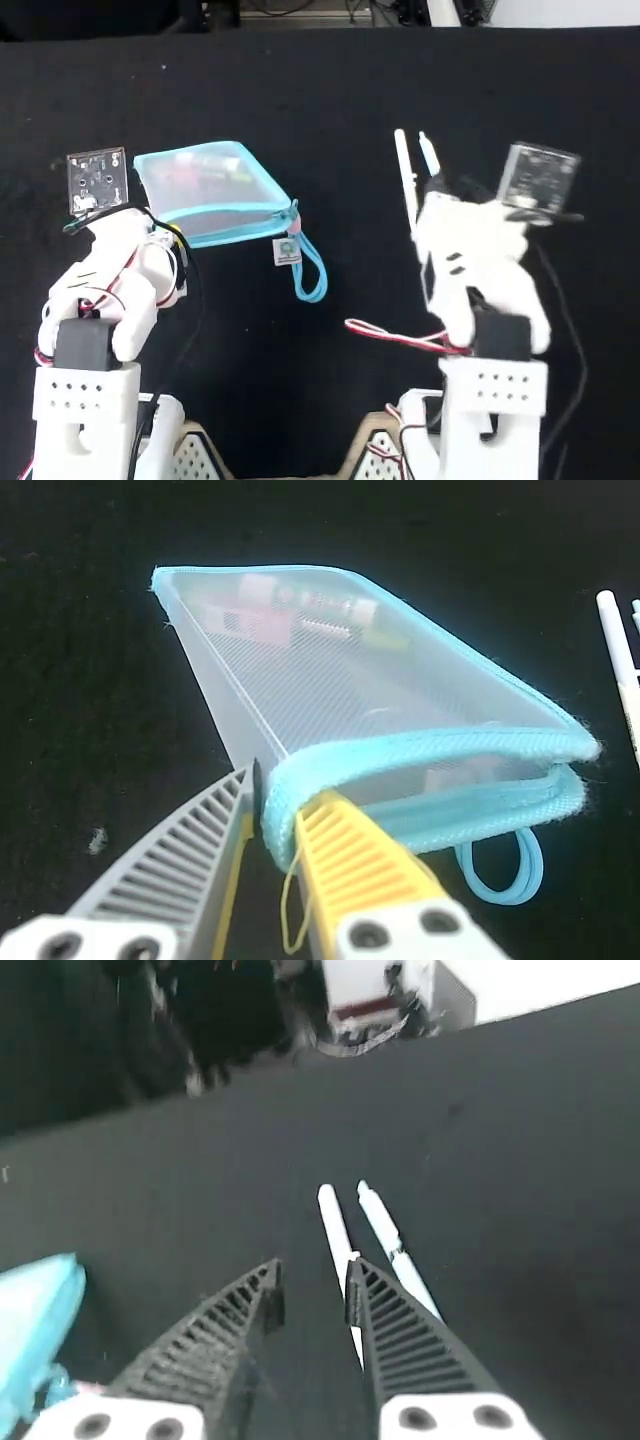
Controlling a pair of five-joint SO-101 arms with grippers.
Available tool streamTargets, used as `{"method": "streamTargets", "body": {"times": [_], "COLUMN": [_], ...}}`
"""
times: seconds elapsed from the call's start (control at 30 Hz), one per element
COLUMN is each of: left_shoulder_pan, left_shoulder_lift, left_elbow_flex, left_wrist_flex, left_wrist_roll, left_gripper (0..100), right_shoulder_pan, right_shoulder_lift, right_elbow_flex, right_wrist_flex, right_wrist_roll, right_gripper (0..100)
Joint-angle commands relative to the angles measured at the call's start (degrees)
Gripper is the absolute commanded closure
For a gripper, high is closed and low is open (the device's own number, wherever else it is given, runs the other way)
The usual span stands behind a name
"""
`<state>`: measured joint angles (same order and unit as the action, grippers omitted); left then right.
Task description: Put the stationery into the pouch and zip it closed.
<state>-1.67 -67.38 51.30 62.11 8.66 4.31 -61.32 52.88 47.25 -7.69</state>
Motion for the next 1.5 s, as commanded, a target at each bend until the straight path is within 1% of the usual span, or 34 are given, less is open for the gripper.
{"method": "streamTargets", "body": {"times": [0.0, 0.17, 0.27, 0.37, 0.57, 0.73, 0.93, 1.27, 1.47], "left_shoulder_pan": [-0.3, -0.3, -0.3, -0.3, -0.2, -0.2, -0.3, -0.3, -0.3], "left_shoulder_lift": [-0.9, -0.9, -0.9, -0.9, -0.9, -0.9, -0.9, -0.9, -0.9], "left_elbow_flex": [-0.8, -0.8, -0.8, -0.8, -0.8, -0.8, -0.8, -0.8, -0.8], "left_wrist_flex": [0.0, 0.0, 0.0, 0.0, 0.0, 0.0, 0.0, 0.1, 0.1], "left_wrist_roll": [0.3, 0.3, 0.3, 0.3, 0.3, 0.3, 0.3, 0.3, 0.3], "left_gripper": [97, 97, 97, 97, 97, 97, 97, 97, 97], "right_shoulder_pan": [-2.3, -1.8, -0.2, 1.4, -0.2, -0.8, -0.4, -0.3, -0.3], "right_shoulder_lift": [6.0, 23.5, 33.8, 40.4, 48.0, 55.4, 64.2, 73.1, 77.8], "right_elbow_flex": [-1.8, -8.4, -12.9, -16.8, -18.9, -21.8, -27.7, -34.0, -37.0], "right_wrist_flex": [-1.8, -1.8, -1.8, -2.2, -3.4, -5.4, -5.3, -5.6, -5.2], "right_wrist_roll": [3.4, 3.9, 3.6, 3.5, 4.0, 8.2, 8.4, 8.4, 13.5], "right_gripper": [90.0, 90.0, 90.0, 90.0, 90.0, 89.9, 89.9, 89.9, 90.2]}}
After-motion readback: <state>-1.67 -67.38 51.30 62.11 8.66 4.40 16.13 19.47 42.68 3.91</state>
